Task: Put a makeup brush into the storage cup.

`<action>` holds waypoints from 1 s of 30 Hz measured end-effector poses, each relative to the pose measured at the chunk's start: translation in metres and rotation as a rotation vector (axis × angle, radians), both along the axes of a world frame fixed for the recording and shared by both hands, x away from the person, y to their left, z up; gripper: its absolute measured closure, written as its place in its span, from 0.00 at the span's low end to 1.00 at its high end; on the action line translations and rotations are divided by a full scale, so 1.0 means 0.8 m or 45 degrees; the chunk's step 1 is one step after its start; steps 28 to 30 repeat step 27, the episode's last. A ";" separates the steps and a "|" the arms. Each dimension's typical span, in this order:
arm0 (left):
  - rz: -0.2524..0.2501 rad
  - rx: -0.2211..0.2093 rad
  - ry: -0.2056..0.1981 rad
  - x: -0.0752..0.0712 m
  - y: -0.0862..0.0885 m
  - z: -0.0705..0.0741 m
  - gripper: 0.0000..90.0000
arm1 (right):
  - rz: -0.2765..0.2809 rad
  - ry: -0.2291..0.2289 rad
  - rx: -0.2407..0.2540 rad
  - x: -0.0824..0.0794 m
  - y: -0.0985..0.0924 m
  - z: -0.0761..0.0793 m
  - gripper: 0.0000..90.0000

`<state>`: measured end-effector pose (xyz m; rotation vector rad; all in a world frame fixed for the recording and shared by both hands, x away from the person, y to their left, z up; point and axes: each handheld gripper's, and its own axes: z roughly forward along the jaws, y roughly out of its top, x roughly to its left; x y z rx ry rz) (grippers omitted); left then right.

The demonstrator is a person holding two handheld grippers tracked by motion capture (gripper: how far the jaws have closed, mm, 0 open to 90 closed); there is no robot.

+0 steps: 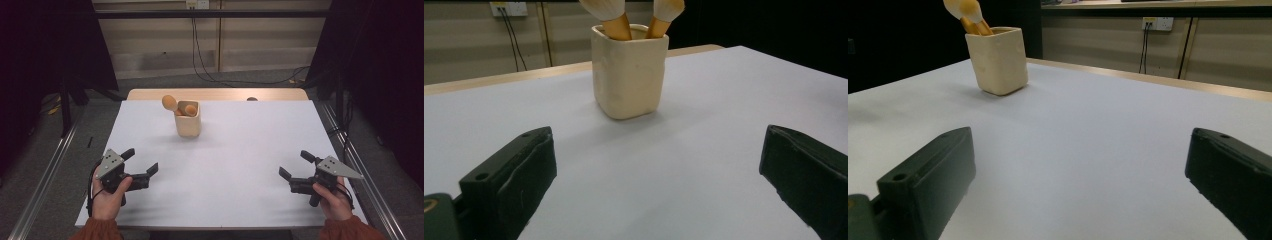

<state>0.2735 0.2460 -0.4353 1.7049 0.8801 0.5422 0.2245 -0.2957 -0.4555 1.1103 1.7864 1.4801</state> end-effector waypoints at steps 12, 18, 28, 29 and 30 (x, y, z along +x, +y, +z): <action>0.014 0.009 -0.006 -0.025 0.007 -0.007 0.02 | 0.016 0.004 -0.003 0.003 0.004 0.000 0.00; 0.043 -0.006 -0.037 -0.031 0.011 -0.011 0.02 | 0.014 0.004 -0.002 0.004 0.003 0.000 0.00; 0.076 -0.025 -0.010 -0.028 0.016 -0.014 0.02 | 0.013 0.005 0.001 0.005 0.003 -0.001 0.00; 0.076 -0.025 -0.010 -0.028 0.016 -0.014 0.02 | 0.013 0.005 0.001 0.005 0.003 -0.001 0.00; 0.076 -0.025 -0.010 -0.028 0.016 -0.014 0.02 | 0.013 0.005 0.001 0.005 0.003 -0.001 0.00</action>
